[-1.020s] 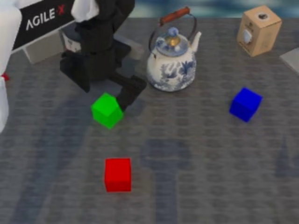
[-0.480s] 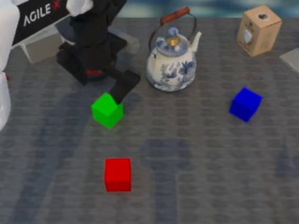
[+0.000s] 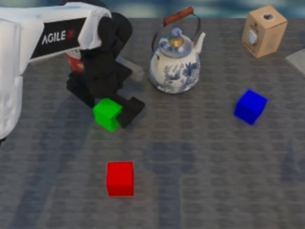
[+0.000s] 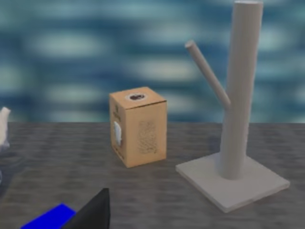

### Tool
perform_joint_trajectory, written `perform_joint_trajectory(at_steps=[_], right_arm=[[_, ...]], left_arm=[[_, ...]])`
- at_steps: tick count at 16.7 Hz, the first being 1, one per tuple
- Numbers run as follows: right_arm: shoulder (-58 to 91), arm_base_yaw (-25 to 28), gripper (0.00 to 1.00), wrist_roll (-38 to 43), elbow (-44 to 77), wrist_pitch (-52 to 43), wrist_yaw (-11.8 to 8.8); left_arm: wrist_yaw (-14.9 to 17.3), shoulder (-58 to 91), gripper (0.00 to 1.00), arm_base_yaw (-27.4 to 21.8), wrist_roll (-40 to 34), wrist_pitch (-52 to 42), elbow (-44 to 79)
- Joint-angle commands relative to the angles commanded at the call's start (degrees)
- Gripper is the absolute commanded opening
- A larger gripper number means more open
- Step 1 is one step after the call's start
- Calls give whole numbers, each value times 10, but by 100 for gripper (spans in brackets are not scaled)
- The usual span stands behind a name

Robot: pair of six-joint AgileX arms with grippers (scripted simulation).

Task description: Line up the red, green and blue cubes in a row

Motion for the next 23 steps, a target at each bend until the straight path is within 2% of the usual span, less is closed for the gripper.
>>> perform_joint_trajectory(at_steps=[6, 19, 23], right_arm=[[0, 0, 100, 0, 0, 0, 0], [0, 0, 100, 0, 0, 0, 0], [0, 0, 100, 0, 0, 0, 0]], left_arm=[[0, 7, 100, 0, 0, 20, -16], [0, 7, 2, 0, 0, 20, -16], [0, 7, 0, 0, 0, 20, -16]])
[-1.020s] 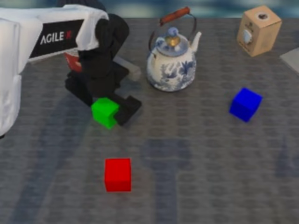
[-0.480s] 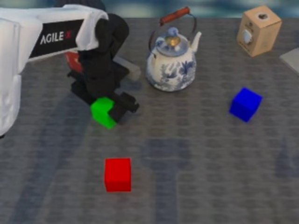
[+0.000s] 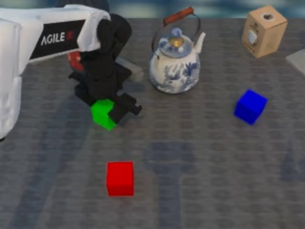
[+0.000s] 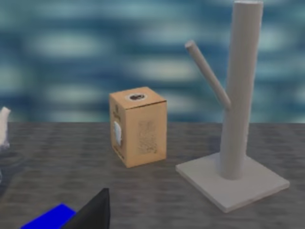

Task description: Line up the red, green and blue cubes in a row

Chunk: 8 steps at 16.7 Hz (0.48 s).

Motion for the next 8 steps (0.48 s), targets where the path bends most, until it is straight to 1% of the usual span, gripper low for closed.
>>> perform_joint_trajectory(at_steps=[6, 8], right_arm=[[0, 0, 100, 0, 0, 0, 0], [0, 0, 100, 0, 0, 0, 0]], left_arm=[[3, -15, 0, -2, -1, -6, 5], [4, -18, 0, 0, -2, -27, 21]])
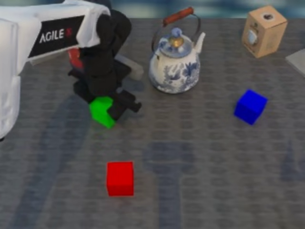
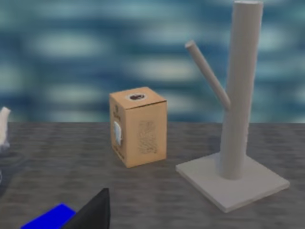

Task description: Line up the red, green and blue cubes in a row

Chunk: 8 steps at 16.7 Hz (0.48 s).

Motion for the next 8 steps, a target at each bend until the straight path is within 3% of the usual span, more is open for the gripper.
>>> perform_joint_trajectory(at_steps=[8], right_arm=[[0, 0, 100, 0, 0, 0, 0]], left_arm=[[-1, -32, 0, 9, -1, -114, 84]])
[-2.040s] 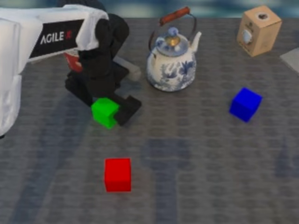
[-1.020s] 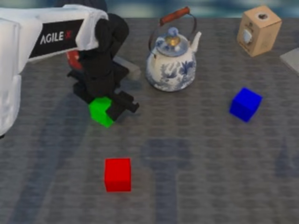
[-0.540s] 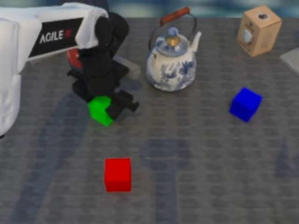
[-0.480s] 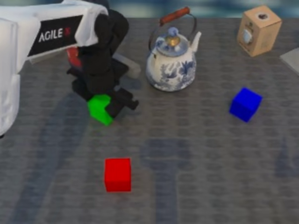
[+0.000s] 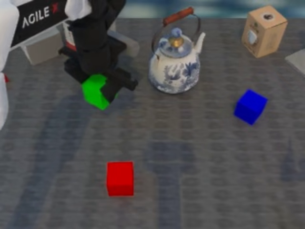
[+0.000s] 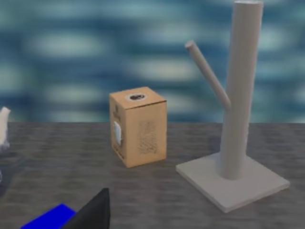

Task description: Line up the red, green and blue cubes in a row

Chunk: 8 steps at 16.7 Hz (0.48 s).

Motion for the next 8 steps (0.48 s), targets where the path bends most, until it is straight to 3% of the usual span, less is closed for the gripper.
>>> perform_joint_trajectory(at_steps=[5, 8], right_arm=[[0, 0, 100, 0, 0, 0, 0], [0, 0, 100, 0, 0, 0, 0]], left_arm=[[0, 1, 0, -7, -6, 1, -2], [-1, -7, 0, -36, -61, 1, -13]])
